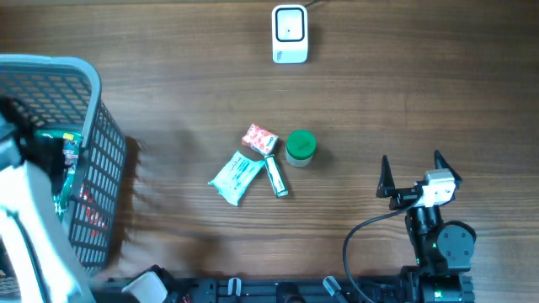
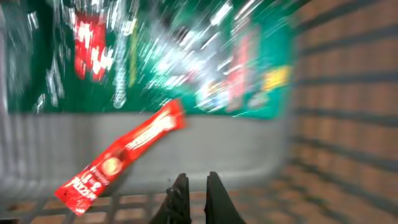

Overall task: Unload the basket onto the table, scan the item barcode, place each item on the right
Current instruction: 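Reach into the basket and grasp the red Nescafe stick with left gripper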

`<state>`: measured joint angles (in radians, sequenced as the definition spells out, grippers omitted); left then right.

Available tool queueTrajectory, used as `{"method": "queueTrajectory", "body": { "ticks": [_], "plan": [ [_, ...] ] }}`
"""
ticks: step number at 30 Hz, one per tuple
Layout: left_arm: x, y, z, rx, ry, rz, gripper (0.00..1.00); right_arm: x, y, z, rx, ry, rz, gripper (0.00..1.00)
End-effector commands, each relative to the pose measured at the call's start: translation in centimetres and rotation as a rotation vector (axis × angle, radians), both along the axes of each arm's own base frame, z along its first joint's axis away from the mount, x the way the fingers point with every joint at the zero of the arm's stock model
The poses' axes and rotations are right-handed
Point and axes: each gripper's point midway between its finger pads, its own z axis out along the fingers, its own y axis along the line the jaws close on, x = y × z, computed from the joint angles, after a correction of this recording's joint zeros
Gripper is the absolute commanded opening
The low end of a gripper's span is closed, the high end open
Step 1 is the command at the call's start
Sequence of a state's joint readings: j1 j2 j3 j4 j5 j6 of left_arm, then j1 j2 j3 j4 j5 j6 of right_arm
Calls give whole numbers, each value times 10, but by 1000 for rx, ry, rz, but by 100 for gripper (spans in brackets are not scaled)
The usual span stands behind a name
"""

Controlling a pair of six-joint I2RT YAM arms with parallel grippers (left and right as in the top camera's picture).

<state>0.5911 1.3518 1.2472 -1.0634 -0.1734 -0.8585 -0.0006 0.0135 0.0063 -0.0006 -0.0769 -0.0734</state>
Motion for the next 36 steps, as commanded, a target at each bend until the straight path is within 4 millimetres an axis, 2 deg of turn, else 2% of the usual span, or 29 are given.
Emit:
{"method": "queueTrajectory", "body": {
  "ticks": [1,3,4,7,12,17,23,27,28,29,30,31,32,33,36],
  "plan": [
    [-11,-2,60,126,-138,6,18,0,-1,1,-5,-8,-6,100],
    [-13,-3,57,114,-138,30,77,0,-1,1,-5,-8,-6,100],
    [-13,-2,50,101,-119,30,85,0,-1,1,-5,-8,-6,100],
    [-10,1,15,36,-22,39,100,0,-1,1,-5,-8,-6,100],
    [-27,8,-50,-130,128,260,100,0,-1,1,-5,-8,-5,99],
    [-33,16,-114,-214,244,346,100,0,-1,1,-5,-8,-6,100],
    [-29,14,-162,-237,234,335,100,0,-1,1,-6,-8,-6,100],
    [-41,4,-189,-255,261,333,100,0,-1,1,-6,-8,-5,100],
    [-45,0,-197,-259,267,333,96,0,-1,1,-5,-8,-6,100],
    [-48,-3,-202,-261,272,333,73,0,-1,1,-5,-8,-6,100],
    [-52,-6,-205,-265,278,333,57,0,-1,1,-5,-8,-5,99],
    [-55,-8,-208,-269,285,333,28,0,-1,1,-6,-8,-6,100],
    [-57,-10,-208,-273,294,329,8,0,-1,1,-5,-8,-5,100],
    [-57,-10,-208,-273,300,305,4,0,-1,1,-6,-8,-6,100],
    [-54,-7,-205,-263,302,252,4,0,-1,1,-5,-8,-5,100]
  ]
}}
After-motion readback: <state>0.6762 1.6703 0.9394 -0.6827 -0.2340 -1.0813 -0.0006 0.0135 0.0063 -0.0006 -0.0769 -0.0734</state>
